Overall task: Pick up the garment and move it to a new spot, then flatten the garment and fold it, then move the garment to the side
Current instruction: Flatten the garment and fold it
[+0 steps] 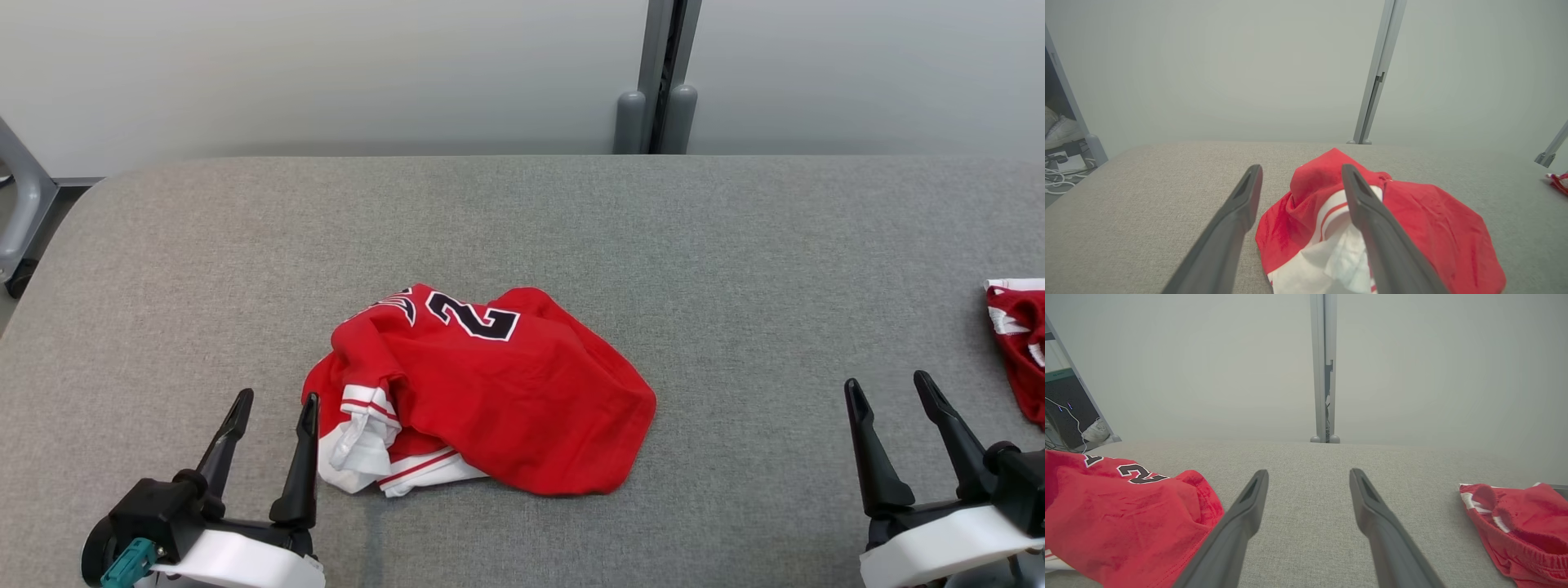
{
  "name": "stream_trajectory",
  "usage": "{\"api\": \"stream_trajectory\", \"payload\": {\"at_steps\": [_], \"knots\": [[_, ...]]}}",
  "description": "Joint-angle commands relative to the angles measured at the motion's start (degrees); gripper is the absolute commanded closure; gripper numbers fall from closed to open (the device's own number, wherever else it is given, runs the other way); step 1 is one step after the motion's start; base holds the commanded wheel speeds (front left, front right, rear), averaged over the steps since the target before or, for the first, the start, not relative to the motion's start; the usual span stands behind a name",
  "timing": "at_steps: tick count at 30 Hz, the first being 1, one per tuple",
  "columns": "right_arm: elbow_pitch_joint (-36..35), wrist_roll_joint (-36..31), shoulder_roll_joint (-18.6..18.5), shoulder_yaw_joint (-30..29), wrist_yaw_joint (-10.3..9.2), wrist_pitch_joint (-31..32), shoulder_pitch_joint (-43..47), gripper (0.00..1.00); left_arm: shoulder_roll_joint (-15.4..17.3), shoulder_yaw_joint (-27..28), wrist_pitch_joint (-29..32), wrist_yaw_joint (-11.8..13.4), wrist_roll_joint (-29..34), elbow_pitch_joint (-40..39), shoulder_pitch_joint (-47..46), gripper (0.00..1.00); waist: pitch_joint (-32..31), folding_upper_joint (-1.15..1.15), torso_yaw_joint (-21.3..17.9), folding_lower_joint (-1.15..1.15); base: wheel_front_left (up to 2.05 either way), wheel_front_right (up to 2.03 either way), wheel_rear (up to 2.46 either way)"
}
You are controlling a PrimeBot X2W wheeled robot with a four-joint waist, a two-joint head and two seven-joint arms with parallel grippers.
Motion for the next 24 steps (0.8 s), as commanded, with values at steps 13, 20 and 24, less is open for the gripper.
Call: {"api": "stream_trajectory", "payload": {"at_steps": [13, 20, 24], "knots": [[2.2, -2.4, -3.6, 10.0, -0.01, 3.1, -4.1, 0.00, -0.6, -0.2, -1.4, -0.7, 0.4, 0.2, -4.2, 0.00, 4.1, 0.00, 3.7, 0.00, 0.00, 0.00, 0.00], [9.6, -0.3, -4.9, 20.9, -0.01, 3.9, -7.6, 0.00, -1.8, -0.1, -2.1, -1.4, 0.7, 1.3, -5.8, 0.00, 6.7, 0.00, 6.7, 0.00, 0.00, 0.00, 0.00], [14.5, 1.0, -5.2, 24.4, -0.01, 3.4, -9.2, 0.00, -2.6, 0.0, -2.3, -1.9, 1.0, 1.9, -6.7, 0.00, 8.1, 0.00, 8.0, 0.00, 0.00, 0.00, 0.00]]}}
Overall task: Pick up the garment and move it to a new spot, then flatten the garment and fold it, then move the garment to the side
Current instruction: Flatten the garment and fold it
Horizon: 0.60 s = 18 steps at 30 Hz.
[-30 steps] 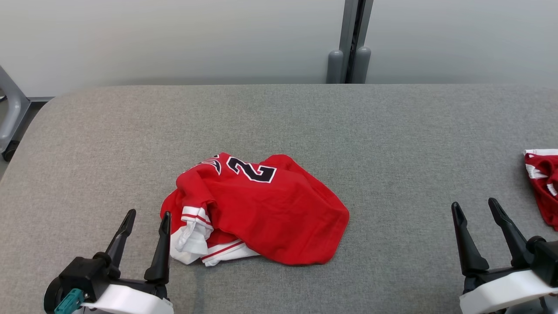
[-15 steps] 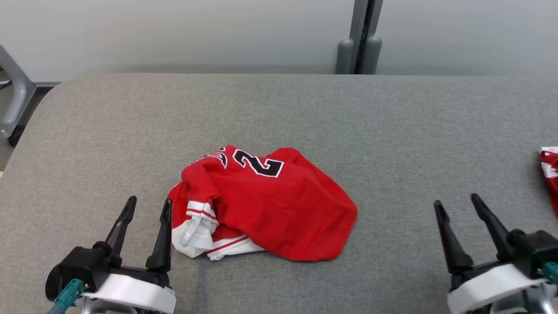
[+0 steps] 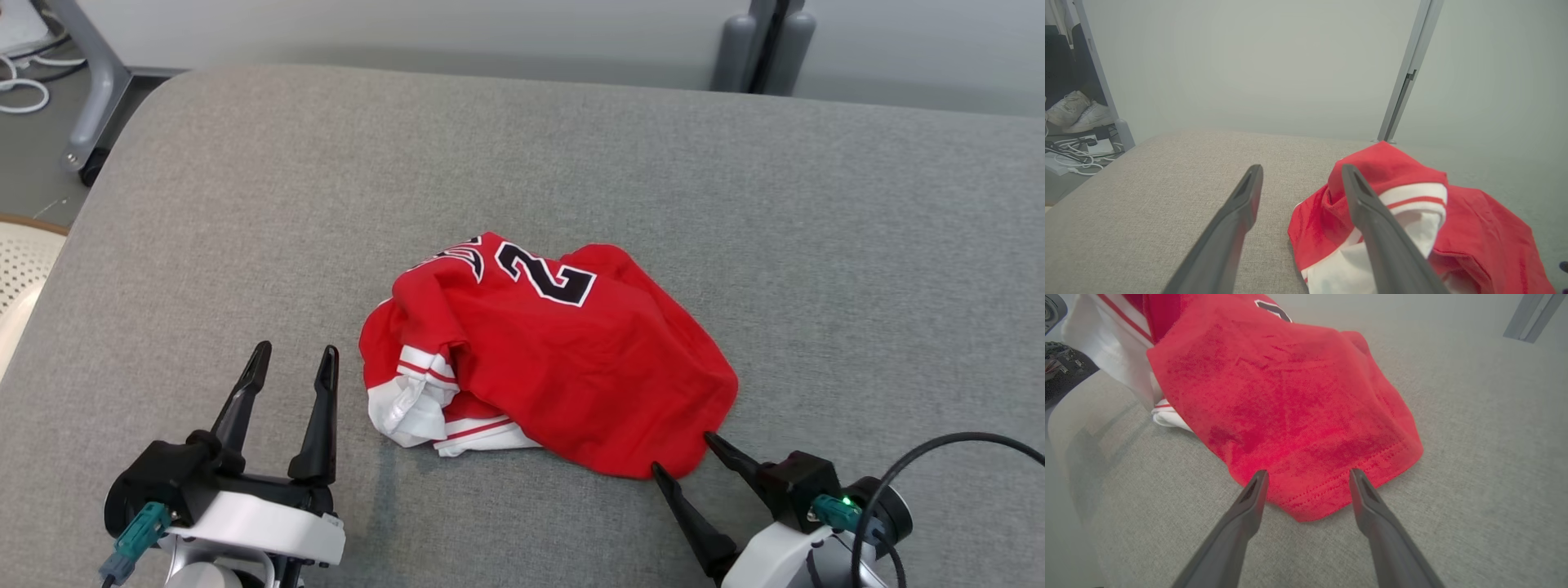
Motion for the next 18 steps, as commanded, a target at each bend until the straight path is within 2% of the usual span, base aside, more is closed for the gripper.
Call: {"api": "stream_trajectory", "payload": {"at_steps": [1, 8, 9, 10, 11, 12, 13, 18], "knots": [[1.3, 0.5, -0.6, 0.0, -0.01, -0.2, -1.1, 0.00, 0.0, 0.4, -0.4, -0.2, 0.4, 0.1, -1.6, 0.00, 0.9, 0.00, 0.8, 0.00, 0.00, 0.00, 0.00], [10.4, 2.1, 0.3, 2.8, -0.01, -1.4, -5.6, 0.00, -1.0, 1.1, -0.5, -0.8, 1.1, 0.9, -2.4, 0.00, 2.4, 0.00, 1.1, 0.00, 0.00, 0.00, 0.00], [11.6, 2.3, 0.5, 3.2, -0.01, -1.6, -6.2, 0.07, -1.1, 1.2, -0.5, -0.9, 1.3, 1.0, -2.5, 0.00, 2.5, 0.00, 1.0, 0.00, 0.00, 0.00, 0.00], [12.8, 2.5, 0.6, 3.5, -0.01, -1.6, -6.8, 0.51, -1.2, 1.3, -0.6, -1.0, 1.4, 1.0, -2.4, 0.00, 2.6, 0.00, 1.0, 0.00, 0.00, 0.00, 0.00], [14.1, 2.5, 0.7, 3.7, -0.01, -1.4, -7.2, 0.67, -1.2, 1.4, -0.6, -1.1, 1.4, 1.0, -2.4, 0.00, 2.7, 0.00, 1.0, 0.00, 0.00, 0.00, 0.00], [14.1, 2.5, 0.7, 3.7, -0.01, -1.4, -7.2, 0.67, -1.2, 1.4, -0.6, -1.1, 1.4, 1.0, -2.4, 0.00, 2.7, 0.00, 1.0, 0.00, 0.00, 0.00, 0.00], [15.1, 2.6, 1.0, 4.1, -0.01, -1.5, -7.5, 1.00, -1.4, 1.5, -0.6, -1.1, 1.5, 1.0, -2.5, 0.00, 2.8, 0.00, 0.9, 0.00, 0.00, 0.00, 0.00], [18.1, 3.7, 1.6, 4.8, -0.02, -3.1, -9.0, 1.00, -1.7, 2.2, -0.5, -1.6, 2.1, 0.7, -2.8, 0.00, 2.9, 0.00, 0.5, 0.00, 0.00, 0.00, 0.00]]}}
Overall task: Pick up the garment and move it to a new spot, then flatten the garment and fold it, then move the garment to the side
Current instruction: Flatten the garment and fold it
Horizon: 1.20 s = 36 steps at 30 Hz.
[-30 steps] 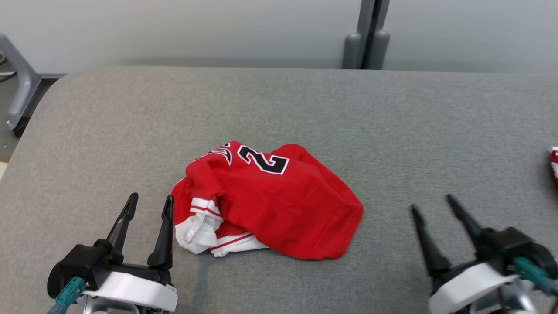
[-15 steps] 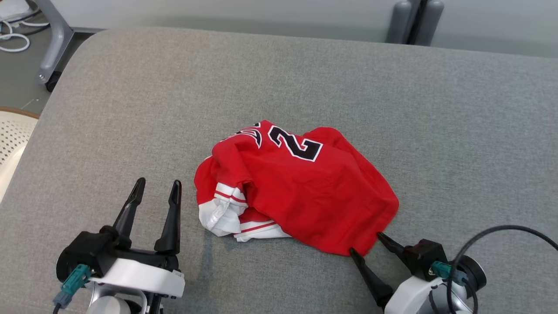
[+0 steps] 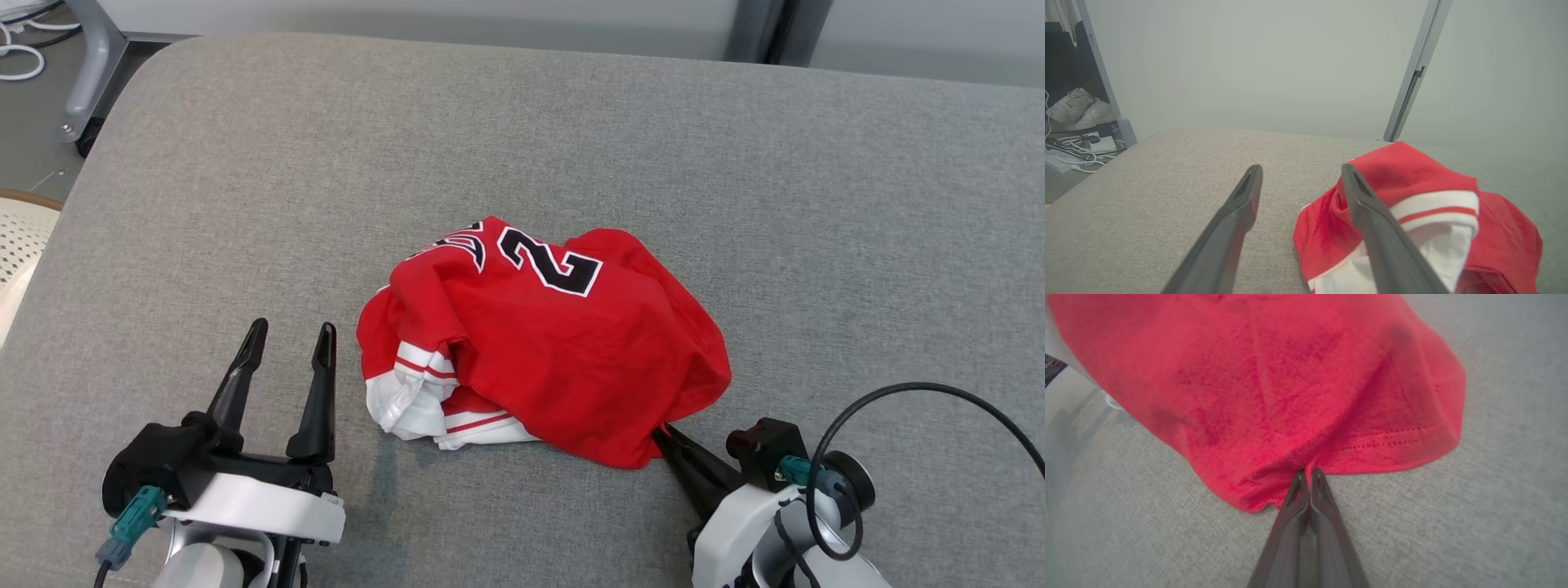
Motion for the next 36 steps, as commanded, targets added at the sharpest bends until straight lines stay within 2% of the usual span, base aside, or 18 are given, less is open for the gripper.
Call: {"api": "stream_trajectory", "payload": {"at_steps": [1, 6, 11, 23, 26, 31, 32, 33, 36], "knots": [[1.6, 0.4, -0.4, 0.2, -0.03, -0.1, 0.4, 1.00, 0.2, 0.6, -0.3, -0.3, 0.5, -0.1, -0.7, 0.00, -0.1, 0.00, -0.3, 0.00, 0.00, 0.00, 0.00], [-1.5, 0.5, -0.9, -2.5, -0.15, -2.8, -0.5, 1.00, 0.1, 1.4, -0.3, -0.5, 0.9, -0.2, 0.2, 0.00, -0.6, 0.00, -1.6, 0.00, 0.00, 0.00, 0.00], [-7.3, -1.3, -1.9, -6.6, -0.02, -2.2, -0.4, 1.00, 0.3, 2.0, -0.3, -0.5, 1.2, -0.6, 1.0, 0.00, -1.1, 0.00, -3.4, 0.00, 0.00, 0.00, 0.00], [-20.6, -5.7, -6.1, -24.0, -0.02, 3.2, 1.9, 1.00, 0.5, 2.0, -0.2, -0.7, 1.8, -0.9, 1.0, 0.00, -1.1, 0.00, -5.9, 0.00, 0.00, 0.00, 0.00], [-20.3, -5.8, -5.9, -27.6, -0.02, 4.0, 3.3, 1.00, 0.6, 1.8, -0.2, -0.8, 1.9, -1.0, 0.9, 0.00, -0.9, 0.00, -6.1, 0.00, 0.00, 0.00, 0.00], [-14.4, -4.0, -3.6, -27.8, -0.02, 2.6, 4.8, 1.00, 0.6, 1.2, -0.2, -1.1, 2.0, -0.8, 0.1, 0.00, -0.4, 0.00, -6.1, 0.00, 0.00, 0.00, 0.00], [-12.8, -4.0, -3.4, -27.6, -0.02, 2.2, 5.1, 0.67, 0.6, 1.2, -0.2, -1.1, 1.9, -0.8, 0.0, 0.00, -0.4, 0.00, -6.2, 0.00, 0.00, 0.00, 0.00], [-11.6, -3.5, -2.9, -27.4, -0.02, 1.4, 5.1, 0.00, 0.7, 1.1, -0.2, -1.1, 1.9, -0.7, 0.0, 0.00, -0.5, 0.00, -6.2, 0.00, 0.00, 0.00, 0.00], [-8.6, -2.5, -1.6, -27.1, -0.02, -0.7, 5.9, 0.00, 0.9, 1.1, -0.2, -1.2, 1.7, -0.5, 0.7, 0.00, -1.4, 0.00, -6.6, 0.00, 0.00, 0.00, 0.00]]}}
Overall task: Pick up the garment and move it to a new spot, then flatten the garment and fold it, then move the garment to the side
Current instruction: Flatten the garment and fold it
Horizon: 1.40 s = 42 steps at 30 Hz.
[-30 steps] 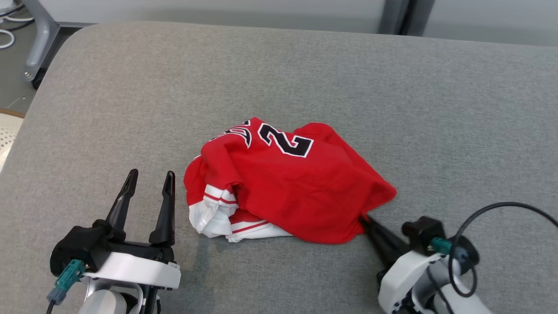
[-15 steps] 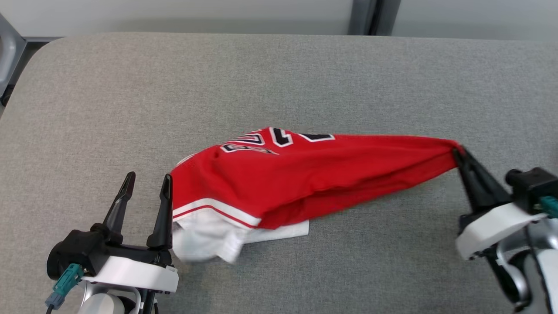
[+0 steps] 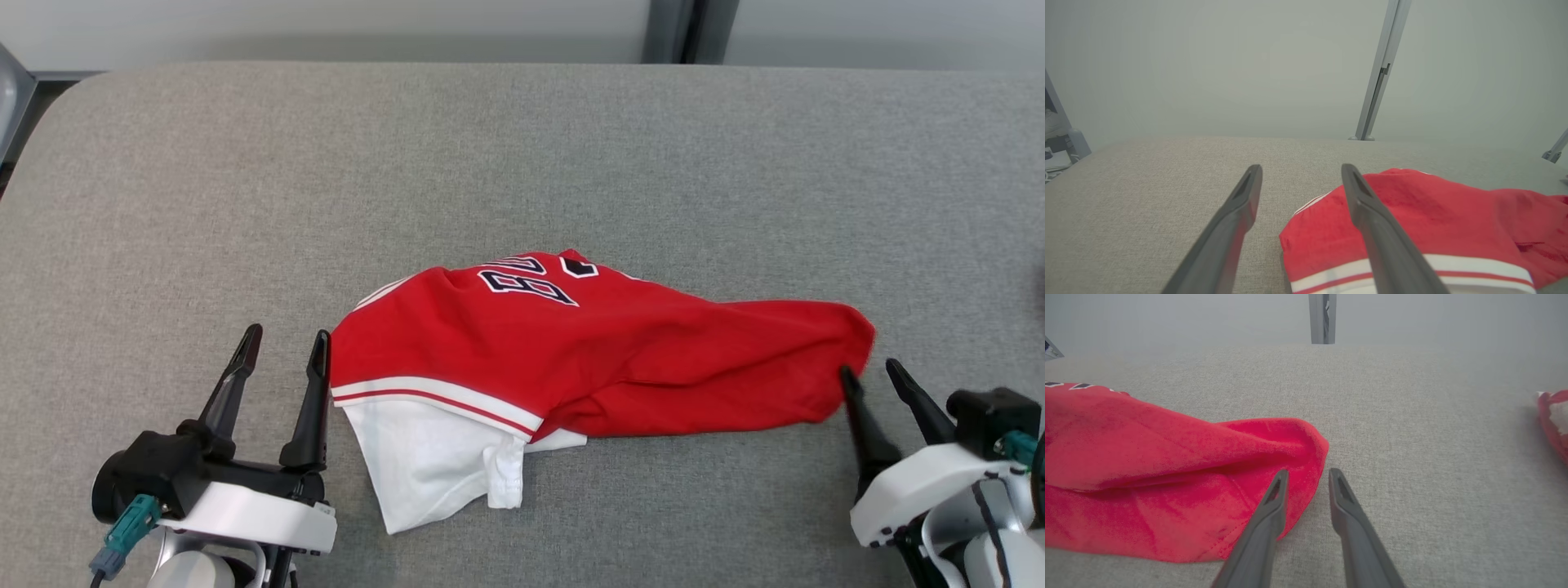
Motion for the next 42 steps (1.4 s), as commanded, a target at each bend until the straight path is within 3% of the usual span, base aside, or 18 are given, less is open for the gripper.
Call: {"api": "stream_trajectory", "payload": {"at_steps": [1, 6, 11, 27, 42], "knots": [[0.9, 0.6, 0.2, -0.3, -0.01, -1.4, 1.2, 0.00, 0.4, 0.1, 0.0, 0.1, 0.1, 0.1, 0.1, 0.00, -0.9, 0.00, -0.4, 0.00, 0.00, 0.00, 0.00], [0.8, 1.4, 1.5, -0.9, -0.01, -3.6, 3.4, 0.00, 0.6, 0.1, 0.1, 0.5, -0.3, 0.3, 1.8, 0.00, -3.2, 0.00, -1.2, 0.00, 0.00, 0.00, 0.00], [-4.3, 1.0, 2.3, -1.5, -0.01, -4.6, 6.3, 0.00, 1.0, 0.5, 0.4, 1.2, -0.7, -0.6, 3.8, 0.00, -5.5, 0.00, -2.2, 0.00, 0.00, 0.00, 0.00], [-22.0, -0.4, 3.2, 0.3, -0.01, 1.4, 12.3, 0.00, 2.7, 0.4, 2.6, 3.0, -1.5, -3.0, 9.7, 0.00, -10.0, 0.00, -2.9, 0.00, 0.00, 0.00, 0.00], [-23.0, -0.2, 4.3, -0.6, -0.01, 1.9, 13.7, 0.00, 2.6, -0.1, 2.6, 3.4, -2.3, -2.7, 11.0, 0.00, -10.1, 0.00, -2.6, 0.00, 0.00, 0.00, 0.00]]}}
